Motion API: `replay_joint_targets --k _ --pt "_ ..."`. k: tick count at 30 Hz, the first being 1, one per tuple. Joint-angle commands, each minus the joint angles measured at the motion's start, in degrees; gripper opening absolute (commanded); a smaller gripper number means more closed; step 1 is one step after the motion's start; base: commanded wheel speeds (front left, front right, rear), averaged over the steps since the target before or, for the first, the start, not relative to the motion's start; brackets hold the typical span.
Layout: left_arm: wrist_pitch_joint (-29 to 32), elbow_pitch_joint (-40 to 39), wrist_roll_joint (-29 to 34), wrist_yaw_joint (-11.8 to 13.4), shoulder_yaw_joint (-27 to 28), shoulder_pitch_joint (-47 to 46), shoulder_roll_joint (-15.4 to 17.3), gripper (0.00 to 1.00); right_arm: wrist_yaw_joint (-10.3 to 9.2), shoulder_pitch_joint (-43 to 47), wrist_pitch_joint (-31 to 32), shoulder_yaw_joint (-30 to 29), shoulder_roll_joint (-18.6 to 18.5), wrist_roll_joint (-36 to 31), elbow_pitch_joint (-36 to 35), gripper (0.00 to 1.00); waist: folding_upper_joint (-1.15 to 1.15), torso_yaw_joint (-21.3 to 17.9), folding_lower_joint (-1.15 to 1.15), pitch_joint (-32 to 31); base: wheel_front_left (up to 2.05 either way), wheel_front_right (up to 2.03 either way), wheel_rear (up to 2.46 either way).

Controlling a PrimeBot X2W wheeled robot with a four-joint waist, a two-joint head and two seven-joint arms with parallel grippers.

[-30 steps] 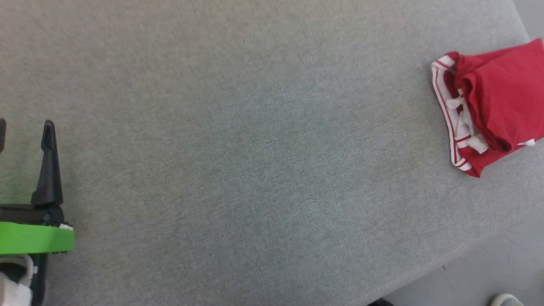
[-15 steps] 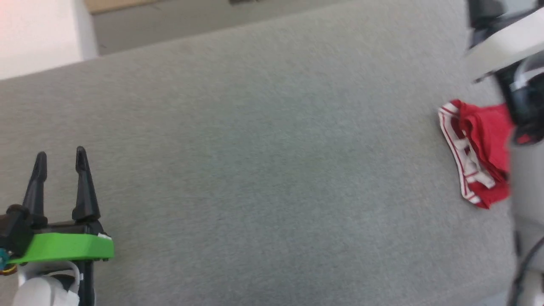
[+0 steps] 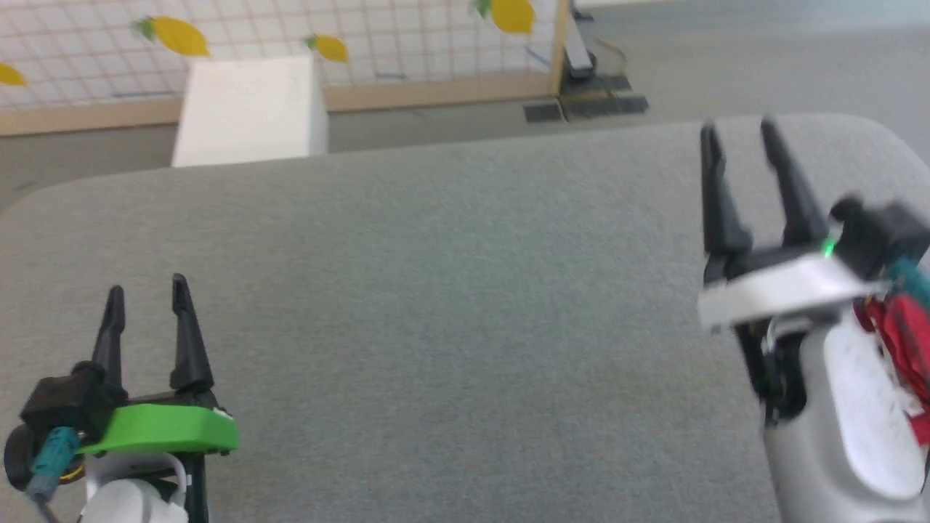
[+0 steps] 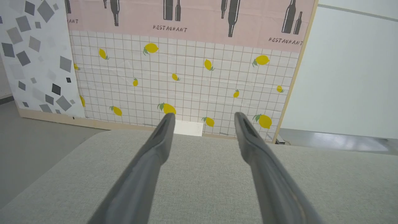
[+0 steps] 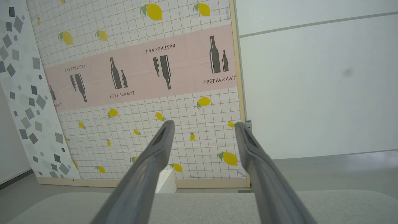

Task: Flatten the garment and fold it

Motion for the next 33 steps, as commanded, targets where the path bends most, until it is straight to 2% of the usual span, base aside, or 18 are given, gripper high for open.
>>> replay_joint_targets --k 1,7,15,24,33 --pt "-0.36 0.40 1.01 0.42 -0.28 -0.37 -0.37 1.00 -0.08 2.41 -1.05 0.20 0.08 0.28 0.35 1.00 0.00 5.32 0.00 -5.40 0.00 0.00 0.00" --pt "-0.44 2.08 2.32 0.40 -1.97 0.63 -1.49 1.00 -0.08 10.38 -2.95 1.08 0.09 0.39 0.93 1.00 0.00 6.13 0.00 -6.79 0.00 0.00 0.00" --pt "-0.24 5.91 5.20 0.59 -5.65 2.41 -2.04 1.00 -0.08 17.03 -3.52 1.35 0.10 -1.55 2.08 1.00 0.00 5.08 0.00 -6.90 0.00 0.00 0.00" --pt "-0.32 10.50 4.30 0.07 -7.27 2.61 -3.59 1.00 -0.08 19.54 -3.69 0.56 0.10 -1.97 3.00 1.00 0.00 4.39 0.00 -5.84 0.00 0.00 0.00" --pt "-0.41 12.63 4.25 -0.55 -7.77 1.37 -3.13 1.00 -0.08 19.05 -3.77 1.09 0.10 -1.04 3.62 1.00 0.00 3.87 0.00 -4.82 0.00 0.00 0.00"
